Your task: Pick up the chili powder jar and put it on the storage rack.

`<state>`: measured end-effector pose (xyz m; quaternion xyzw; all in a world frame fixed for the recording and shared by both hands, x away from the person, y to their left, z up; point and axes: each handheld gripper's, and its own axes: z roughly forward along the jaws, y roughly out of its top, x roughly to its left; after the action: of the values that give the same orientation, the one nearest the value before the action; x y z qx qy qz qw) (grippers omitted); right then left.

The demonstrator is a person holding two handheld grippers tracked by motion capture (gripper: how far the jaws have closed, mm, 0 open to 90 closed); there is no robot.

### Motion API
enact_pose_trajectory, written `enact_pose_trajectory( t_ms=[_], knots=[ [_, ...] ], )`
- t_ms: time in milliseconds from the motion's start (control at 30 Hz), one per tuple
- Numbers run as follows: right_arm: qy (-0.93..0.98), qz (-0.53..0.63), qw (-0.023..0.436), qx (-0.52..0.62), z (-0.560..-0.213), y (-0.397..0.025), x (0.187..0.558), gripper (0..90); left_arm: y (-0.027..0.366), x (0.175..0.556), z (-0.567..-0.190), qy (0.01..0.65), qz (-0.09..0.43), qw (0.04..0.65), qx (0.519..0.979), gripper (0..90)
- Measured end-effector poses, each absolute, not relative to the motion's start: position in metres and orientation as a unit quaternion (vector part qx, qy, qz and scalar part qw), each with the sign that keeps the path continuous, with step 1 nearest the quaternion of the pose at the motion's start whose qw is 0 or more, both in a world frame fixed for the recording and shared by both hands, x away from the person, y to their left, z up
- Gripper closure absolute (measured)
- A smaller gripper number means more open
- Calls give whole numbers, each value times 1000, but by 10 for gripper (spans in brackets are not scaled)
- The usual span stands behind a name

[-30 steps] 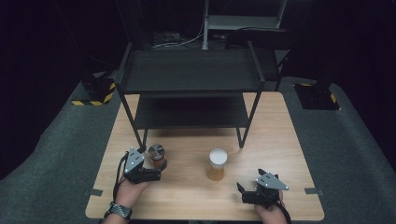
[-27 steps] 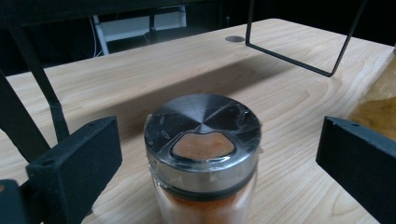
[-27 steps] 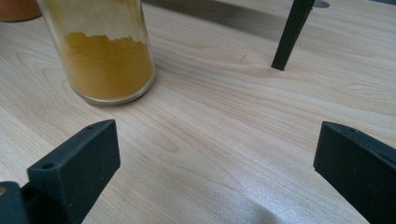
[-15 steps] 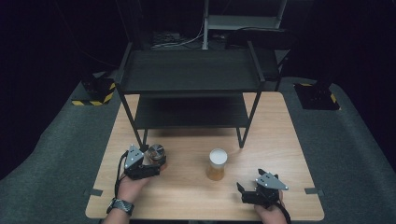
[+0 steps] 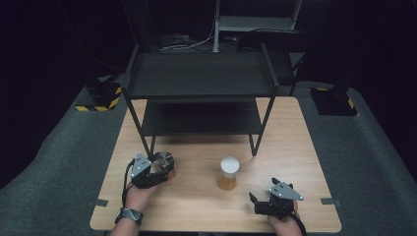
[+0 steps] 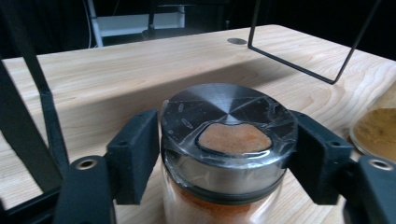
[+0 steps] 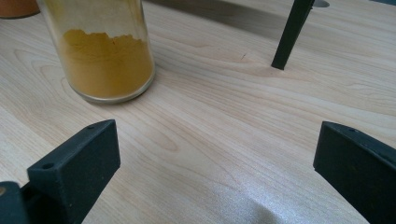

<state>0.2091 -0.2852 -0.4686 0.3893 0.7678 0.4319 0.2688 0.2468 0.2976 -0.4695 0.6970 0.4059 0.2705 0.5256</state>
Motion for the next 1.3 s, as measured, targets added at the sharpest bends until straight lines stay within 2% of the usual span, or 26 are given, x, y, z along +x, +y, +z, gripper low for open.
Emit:
enact_pose_trajectory(
  t_ms=[400, 1300],
  knots=[
    [768, 432, 267, 391, -468, -285, 210, 0, 296, 236, -466, 406, 279, 533, 688, 349],
    [767, 430, 270, 393, -468, -285, 209, 0, 296, 205, -417, 372, 308, 564, 669, 349]
  ],
)
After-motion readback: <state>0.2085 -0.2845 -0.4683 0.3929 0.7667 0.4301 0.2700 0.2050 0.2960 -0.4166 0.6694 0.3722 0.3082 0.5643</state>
